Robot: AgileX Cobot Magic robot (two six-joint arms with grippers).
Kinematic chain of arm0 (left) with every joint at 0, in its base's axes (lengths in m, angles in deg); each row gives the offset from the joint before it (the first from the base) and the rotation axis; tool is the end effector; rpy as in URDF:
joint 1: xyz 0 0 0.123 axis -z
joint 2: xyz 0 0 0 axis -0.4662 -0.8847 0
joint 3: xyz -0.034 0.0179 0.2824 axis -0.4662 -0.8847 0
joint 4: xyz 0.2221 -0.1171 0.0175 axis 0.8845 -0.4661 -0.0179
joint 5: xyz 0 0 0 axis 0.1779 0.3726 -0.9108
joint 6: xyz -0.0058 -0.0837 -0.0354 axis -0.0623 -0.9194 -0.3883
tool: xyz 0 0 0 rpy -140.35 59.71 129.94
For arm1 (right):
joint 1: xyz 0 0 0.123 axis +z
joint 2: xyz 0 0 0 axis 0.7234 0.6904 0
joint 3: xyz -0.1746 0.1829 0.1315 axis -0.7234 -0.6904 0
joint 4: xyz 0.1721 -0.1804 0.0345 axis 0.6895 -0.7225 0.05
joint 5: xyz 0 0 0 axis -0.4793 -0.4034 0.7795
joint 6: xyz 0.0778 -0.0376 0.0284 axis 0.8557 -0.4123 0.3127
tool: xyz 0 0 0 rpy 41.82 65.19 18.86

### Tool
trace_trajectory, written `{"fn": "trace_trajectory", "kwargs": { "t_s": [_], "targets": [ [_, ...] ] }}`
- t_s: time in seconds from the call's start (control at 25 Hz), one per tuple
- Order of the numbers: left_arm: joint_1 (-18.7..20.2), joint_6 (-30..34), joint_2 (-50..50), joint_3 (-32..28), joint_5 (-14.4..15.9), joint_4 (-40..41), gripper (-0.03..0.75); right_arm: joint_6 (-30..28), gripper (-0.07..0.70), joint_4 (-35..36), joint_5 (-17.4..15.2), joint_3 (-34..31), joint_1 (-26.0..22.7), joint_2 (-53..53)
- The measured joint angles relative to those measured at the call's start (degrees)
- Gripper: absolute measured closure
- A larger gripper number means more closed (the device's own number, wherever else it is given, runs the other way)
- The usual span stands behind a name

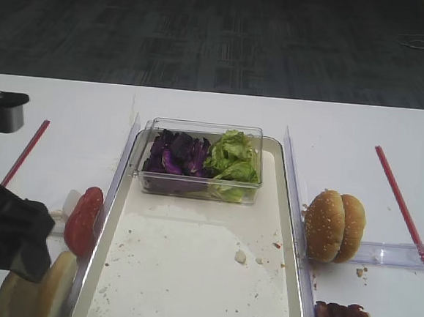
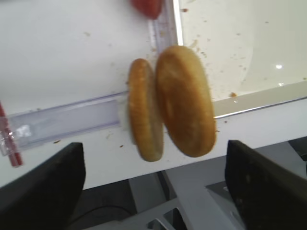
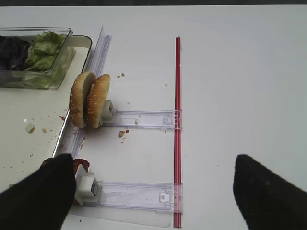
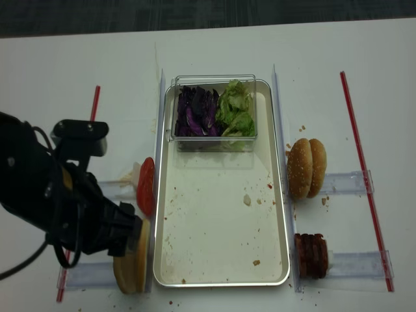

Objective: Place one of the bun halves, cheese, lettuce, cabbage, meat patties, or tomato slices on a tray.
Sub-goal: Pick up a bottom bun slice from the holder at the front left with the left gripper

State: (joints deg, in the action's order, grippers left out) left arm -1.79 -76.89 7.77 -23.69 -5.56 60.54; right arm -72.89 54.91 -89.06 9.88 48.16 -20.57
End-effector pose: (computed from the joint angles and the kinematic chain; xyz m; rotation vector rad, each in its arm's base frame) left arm 0.1652 -0.0886 0.2565 0.2070 2.9776 -0.2181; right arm -0.0073 0.0048 0.2674 -0.0492 2.0999 0.0889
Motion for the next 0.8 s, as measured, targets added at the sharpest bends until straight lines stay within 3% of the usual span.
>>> {"fn": "trace_trajectory", "kwargs": {
  "t_s": [0.08,0.28,0.8],
  "targets": [
    [6.5,-6.0,-0.1,0.0,-2.2,0.6,0.134,0.0,-0.058,0.0,0.0,0.0,0.0,0.0],
    [11.2,-10.7,-0.3,0.0,-3.7,0.8,0.135,0.0,-0.058,0.0,0.0,0.0,0.0,0.0],
    [12.2,-12.2,-8.9,0.0,-6.7,0.5,0.138,0.0,-0.058,0.0,0.0,0.0,0.0,0.0]
  ]
}}
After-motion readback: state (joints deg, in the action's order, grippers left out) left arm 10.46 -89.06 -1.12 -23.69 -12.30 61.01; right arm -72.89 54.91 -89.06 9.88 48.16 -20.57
